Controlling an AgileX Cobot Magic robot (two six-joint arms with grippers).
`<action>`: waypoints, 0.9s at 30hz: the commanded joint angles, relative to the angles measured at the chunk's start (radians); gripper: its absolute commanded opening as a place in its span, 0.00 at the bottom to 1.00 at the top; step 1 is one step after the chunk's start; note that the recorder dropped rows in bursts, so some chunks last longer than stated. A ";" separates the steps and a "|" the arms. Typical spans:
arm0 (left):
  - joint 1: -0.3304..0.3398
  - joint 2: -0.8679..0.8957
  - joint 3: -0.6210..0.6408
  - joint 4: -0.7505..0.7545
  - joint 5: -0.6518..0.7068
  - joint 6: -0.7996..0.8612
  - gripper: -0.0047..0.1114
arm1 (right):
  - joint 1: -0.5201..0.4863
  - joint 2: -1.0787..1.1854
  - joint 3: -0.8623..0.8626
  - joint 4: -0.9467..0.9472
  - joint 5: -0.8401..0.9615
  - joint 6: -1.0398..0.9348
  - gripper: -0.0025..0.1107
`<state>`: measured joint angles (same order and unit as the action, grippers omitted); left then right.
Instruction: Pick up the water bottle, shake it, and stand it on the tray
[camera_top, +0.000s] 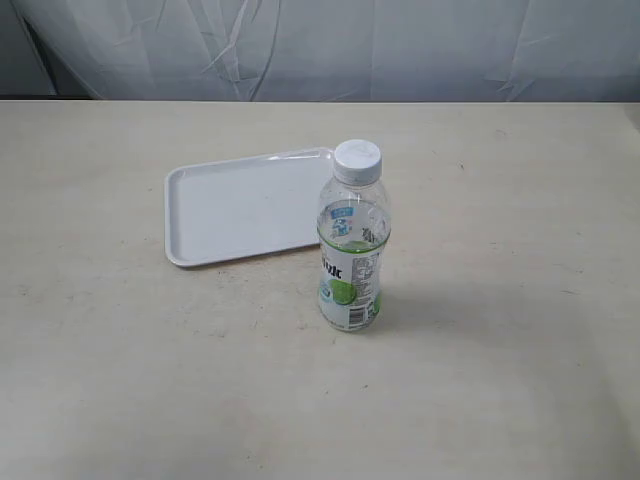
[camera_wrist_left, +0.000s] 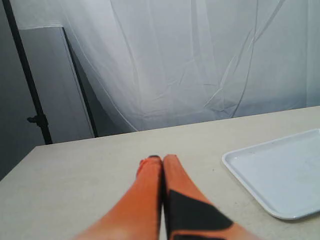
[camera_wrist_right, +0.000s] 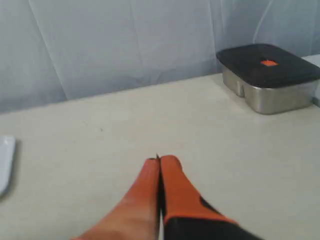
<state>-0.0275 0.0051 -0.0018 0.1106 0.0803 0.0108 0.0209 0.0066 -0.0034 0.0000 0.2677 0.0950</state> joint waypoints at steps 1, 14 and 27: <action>-0.006 -0.005 0.002 0.003 -0.005 -0.004 0.04 | 0.003 -0.007 0.003 0.230 -0.236 0.119 0.02; -0.006 -0.005 0.002 0.003 -0.005 -0.004 0.04 | 0.003 -0.007 0.003 0.655 -0.459 0.325 0.02; -0.006 -0.005 0.002 0.003 -0.005 -0.004 0.04 | 0.003 0.182 -0.214 0.117 -0.268 0.315 0.02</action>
<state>-0.0275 0.0051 -0.0018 0.1106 0.0803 0.0108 0.0209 0.1039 -0.1596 0.2244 -0.0494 0.4224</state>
